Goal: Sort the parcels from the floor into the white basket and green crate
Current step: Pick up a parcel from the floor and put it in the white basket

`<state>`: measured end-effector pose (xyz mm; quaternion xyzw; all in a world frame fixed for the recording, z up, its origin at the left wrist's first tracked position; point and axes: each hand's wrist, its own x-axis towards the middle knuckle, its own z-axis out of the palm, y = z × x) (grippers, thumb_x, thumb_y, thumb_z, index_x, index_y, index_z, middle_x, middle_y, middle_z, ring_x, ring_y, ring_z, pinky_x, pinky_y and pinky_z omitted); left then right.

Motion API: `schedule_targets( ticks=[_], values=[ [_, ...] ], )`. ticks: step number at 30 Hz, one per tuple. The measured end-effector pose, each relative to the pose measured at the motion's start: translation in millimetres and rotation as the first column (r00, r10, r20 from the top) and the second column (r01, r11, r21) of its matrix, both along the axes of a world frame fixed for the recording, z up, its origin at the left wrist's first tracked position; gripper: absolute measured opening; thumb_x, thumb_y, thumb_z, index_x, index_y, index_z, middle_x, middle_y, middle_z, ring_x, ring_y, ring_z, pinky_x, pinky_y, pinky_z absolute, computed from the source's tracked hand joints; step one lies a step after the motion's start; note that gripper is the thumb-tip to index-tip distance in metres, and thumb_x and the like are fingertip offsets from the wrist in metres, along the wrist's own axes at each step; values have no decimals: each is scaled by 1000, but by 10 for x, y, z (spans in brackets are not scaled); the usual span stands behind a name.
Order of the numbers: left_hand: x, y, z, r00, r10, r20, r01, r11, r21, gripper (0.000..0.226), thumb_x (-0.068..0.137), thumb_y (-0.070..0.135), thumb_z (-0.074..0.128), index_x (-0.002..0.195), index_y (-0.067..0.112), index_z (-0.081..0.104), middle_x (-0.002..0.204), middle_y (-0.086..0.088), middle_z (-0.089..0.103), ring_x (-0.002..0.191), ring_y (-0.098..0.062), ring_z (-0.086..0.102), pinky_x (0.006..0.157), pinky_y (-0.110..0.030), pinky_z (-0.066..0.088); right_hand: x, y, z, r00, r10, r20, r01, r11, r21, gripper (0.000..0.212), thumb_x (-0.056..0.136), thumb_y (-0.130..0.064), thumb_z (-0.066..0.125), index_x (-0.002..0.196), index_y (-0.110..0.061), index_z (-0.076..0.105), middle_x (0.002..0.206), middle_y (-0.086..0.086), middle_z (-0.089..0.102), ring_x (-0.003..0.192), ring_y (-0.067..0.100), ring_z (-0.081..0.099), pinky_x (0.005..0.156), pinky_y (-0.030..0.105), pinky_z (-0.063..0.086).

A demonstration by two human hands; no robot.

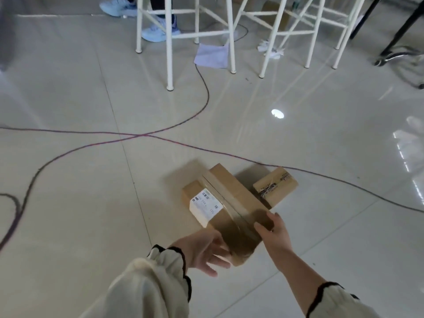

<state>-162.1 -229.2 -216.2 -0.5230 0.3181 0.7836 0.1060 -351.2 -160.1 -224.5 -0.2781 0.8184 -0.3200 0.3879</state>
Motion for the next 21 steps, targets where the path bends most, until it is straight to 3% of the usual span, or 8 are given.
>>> schedule_targets(
  ticks=[2,4,6,8,11,14,18,21],
  values=[
    [223,-119,0,996,-23,90,28,998,-52,22,89,14,40,106,9,54,103,-7,70,90,-30,69,78,-38,51,-3,-1,-26,987,-150,51,151,989,-4,68,90,-19,61,146,-25,24,150,5,33,135,30,35,106,44,36],
    [428,-289,-33,949,138,282,-41,945,-324,30,92,14,46,121,8,51,117,-12,61,98,-31,63,79,-33,43,-6,17,-36,935,-351,54,344,932,110,67,91,-18,60,147,-21,23,145,10,38,129,35,41,101,46,42],
    [527,-490,-45,902,327,282,-103,798,-593,51,92,6,50,141,7,38,135,-15,49,117,-31,51,80,-30,38,-6,5,-21,834,-476,279,394,867,305,52,94,-23,56,140,-11,34,127,16,50,116,40,51,95,50,48],
    [513,-628,-35,928,303,219,-65,708,-703,55,88,-3,47,141,12,42,137,-13,50,118,-29,50,80,-27,36,-22,-5,-6,671,-492,554,333,868,367,38,98,-22,49,132,-6,44,127,19,52,114,43,51,97,55,44],
    [505,-625,-15,936,202,288,77,681,-728,44,85,-6,42,123,10,60,119,-18,62,100,-27,57,71,-27,38,-79,-80,21,599,-457,658,413,880,236,31,99,-17,44,127,-7,51,128,17,55,113,37,53,96,51,45],
    [605,-517,7,915,199,350,117,700,-705,44,85,-3,47,127,7,55,123,-18,59,109,-32,55,82,-31,43,-90,-100,51,609,-510,608,506,840,198,35,99,-18,43,131,-7,49,132,10,53,123,31,47,101,47,38],
    [660,-317,24,946,13,325,175,821,-543,42,84,0,52,123,14,46,114,-4,52,102,-22,48,75,-32,42,-57,13,-1,692,-465,552,338,885,322,32,98,-26,45,126,-14,51,136,7,48,127,31,42,111,50,24],
    [674,-225,-55,968,97,232,61,805,-591,51,83,-9,55,130,6,43,107,-4,53,94,-17,48,64,-19,38,-58,-7,28,734,-402,547,276,913,300,44,94,-29,53,135,-16,42,143,6,40,131,30,38,108,50,29]
  ],
)
